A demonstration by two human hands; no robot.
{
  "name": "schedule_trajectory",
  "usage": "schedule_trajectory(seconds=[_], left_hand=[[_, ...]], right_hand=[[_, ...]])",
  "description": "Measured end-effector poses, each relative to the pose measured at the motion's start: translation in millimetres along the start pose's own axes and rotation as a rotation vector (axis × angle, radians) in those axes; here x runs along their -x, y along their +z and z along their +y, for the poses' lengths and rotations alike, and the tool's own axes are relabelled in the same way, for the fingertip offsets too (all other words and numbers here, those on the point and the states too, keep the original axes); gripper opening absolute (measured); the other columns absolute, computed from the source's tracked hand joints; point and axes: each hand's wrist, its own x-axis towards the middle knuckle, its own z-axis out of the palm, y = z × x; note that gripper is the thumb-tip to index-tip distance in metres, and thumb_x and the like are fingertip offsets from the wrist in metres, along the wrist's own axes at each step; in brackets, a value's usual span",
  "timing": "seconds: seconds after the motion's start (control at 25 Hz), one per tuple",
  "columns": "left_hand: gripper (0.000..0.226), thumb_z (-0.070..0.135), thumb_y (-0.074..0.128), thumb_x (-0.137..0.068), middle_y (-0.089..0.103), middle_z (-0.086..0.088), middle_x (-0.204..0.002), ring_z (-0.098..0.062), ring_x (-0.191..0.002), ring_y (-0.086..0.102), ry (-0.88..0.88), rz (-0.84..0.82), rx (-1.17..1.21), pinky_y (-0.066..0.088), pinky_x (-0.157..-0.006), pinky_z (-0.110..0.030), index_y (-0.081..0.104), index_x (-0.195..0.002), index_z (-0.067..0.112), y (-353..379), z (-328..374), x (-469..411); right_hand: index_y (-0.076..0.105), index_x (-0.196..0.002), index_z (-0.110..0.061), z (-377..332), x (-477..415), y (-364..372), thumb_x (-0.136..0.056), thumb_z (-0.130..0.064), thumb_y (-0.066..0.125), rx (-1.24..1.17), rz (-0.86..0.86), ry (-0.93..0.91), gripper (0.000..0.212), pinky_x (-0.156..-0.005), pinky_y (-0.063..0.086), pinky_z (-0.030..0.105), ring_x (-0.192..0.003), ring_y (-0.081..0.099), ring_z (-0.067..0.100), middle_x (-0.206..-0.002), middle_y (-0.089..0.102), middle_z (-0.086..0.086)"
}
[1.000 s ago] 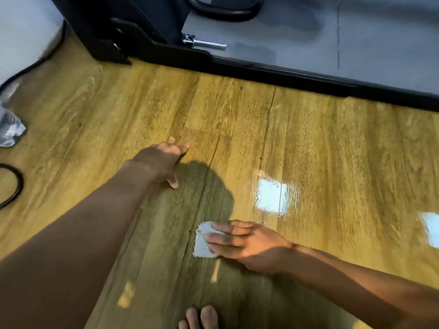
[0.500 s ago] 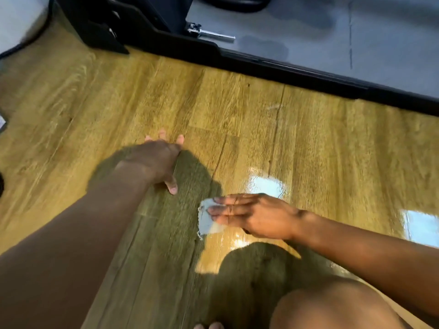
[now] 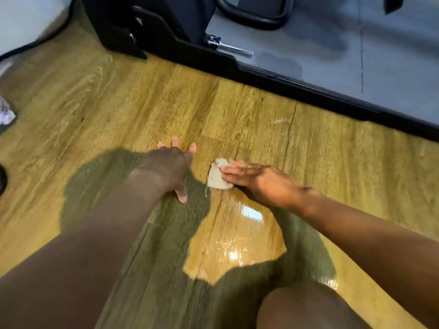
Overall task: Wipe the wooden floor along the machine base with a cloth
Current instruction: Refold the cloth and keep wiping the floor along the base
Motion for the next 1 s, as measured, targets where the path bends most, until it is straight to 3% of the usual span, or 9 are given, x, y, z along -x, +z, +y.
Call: schedule_trajectory(seconds=[0.12, 0.2, 0.28, 0.4, 0.52, 0.64, 0.76, 0.88, 1.0], left_hand=[[0.139, 0.053, 0.087, -0.052, -0.006, -0.018, -0.157, -0.046, -0.14, 0.015, 0.002, -0.019, 0.03, 0.034, -0.105, -0.05, -0.009, -0.15, 0.03, -5, -3, -1], [0.129, 0.052, 0.084, -0.059, 0.001, -0.017, -0.158, -0.043, -0.139, 0.023, 0.016, -0.017, 0.045, 0.036, -0.106, -0.047, -0.005, -0.151, 0.031, -8, -7, -2], [0.121, 0.048, 0.082, -0.064, 0.008, -0.016, -0.158, -0.036, -0.134, 0.034, 0.039, 0.023, 0.04, 0.038, -0.105, -0.043, 0.0, -0.152, 0.032, -12, -8, -5], [0.118, 0.041, 0.08, -0.07, 0.002, -0.019, -0.158, -0.041, -0.138, 0.026, 0.031, 0.039, 0.0, 0.03, -0.107, -0.045, -0.004, -0.152, 0.029, -7, -5, -4], [0.116, 0.033, 0.079, -0.074, -0.005, -0.019, -0.157, -0.044, -0.142, 0.01, 0.003, 0.049, 0.009, 0.02, -0.11, -0.053, -0.008, -0.151, 0.027, -3, 0, -1], [0.121, 0.031, 0.081, -0.071, -0.011, -0.018, -0.157, -0.044, -0.143, 0.001, -0.019, 0.03, 0.062, 0.018, -0.111, -0.055, -0.01, -0.151, 0.026, -7, -3, -1], [0.123, 0.033, 0.082, -0.069, -0.011, -0.018, -0.157, -0.046, -0.142, 0.001, 0.008, 0.005, 0.073, 0.025, -0.109, -0.055, -0.009, -0.151, 0.024, -11, -3, -3], [0.123, 0.033, 0.082, -0.068, -0.01, -0.018, -0.157, -0.047, -0.141, 0.003, 0.005, 0.001, 0.058, 0.027, -0.108, -0.054, -0.009, -0.151, 0.024, -11, -3, -2], [0.123, 0.033, 0.082, -0.069, -0.011, -0.019, -0.157, -0.047, -0.141, 0.003, 0.008, -0.004, 0.06, 0.027, -0.109, -0.053, -0.009, -0.151, 0.023, -13, -2, -2]], right_hand=[[0.047, -0.138, -0.016, 25, -44, -9, -0.087, 0.014, 0.045, -0.052, 0.168, 0.459, 0.06, -0.111, 0.034, 0.038, -0.139, 0.03, 0.013, -0.151, 0.033, -0.004], [0.046, -0.138, -0.016, 11, -55, 4, -0.081, 0.02, 0.041, -0.103, 0.247, 0.599, 0.067, -0.111, 0.034, 0.041, -0.14, 0.027, 0.014, -0.152, 0.032, -0.003], [0.049, -0.136, -0.014, -16, -45, 22, -0.072, 0.024, 0.047, -0.048, 0.237, 0.435, 0.074, -0.104, 0.042, 0.042, -0.139, 0.028, 0.015, -0.15, 0.036, -0.001], [0.05, -0.135, -0.019, 4, -39, 11, -0.077, 0.019, 0.052, 0.021, 0.135, 0.166, 0.069, -0.09, 0.054, 0.035, -0.135, 0.037, 0.015, -0.148, 0.036, -0.004], [0.048, -0.136, -0.022, 72, -72, -20, -0.094, 0.004, 0.046, 0.045, 0.159, 0.443, 0.049, -0.098, 0.049, 0.035, -0.118, 0.058, 0.021, -0.15, 0.036, -0.002], [0.047, -0.137, -0.019, 86, -93, -23, -0.094, 0.006, 0.043, -0.023, 0.298, 0.701, 0.05, -0.112, 0.03, 0.036, -0.129, 0.048, 0.021, -0.15, 0.035, -0.005], [0.046, -0.137, -0.021, 47, -79, 2, -0.088, 0.012, 0.046, -0.001, 0.28, 0.54, 0.059, -0.111, 0.031, 0.049, -0.136, 0.037, 0.018, -0.15, 0.033, -0.005], [0.054, -0.131, -0.019, 63, -79, -12, -0.092, 0.004, 0.05, -0.035, 0.245, 0.366, 0.046, -0.112, 0.029, 0.032, -0.13, 0.046, 0.013, -0.142, 0.046, -0.005], [0.053, -0.133, -0.018, 109, -102, -35, -0.098, -0.005, 0.045, -0.023, 0.301, 0.624, 0.038, -0.113, 0.022, 0.025, -0.129, 0.046, 0.018, -0.144, 0.044, -0.004]])
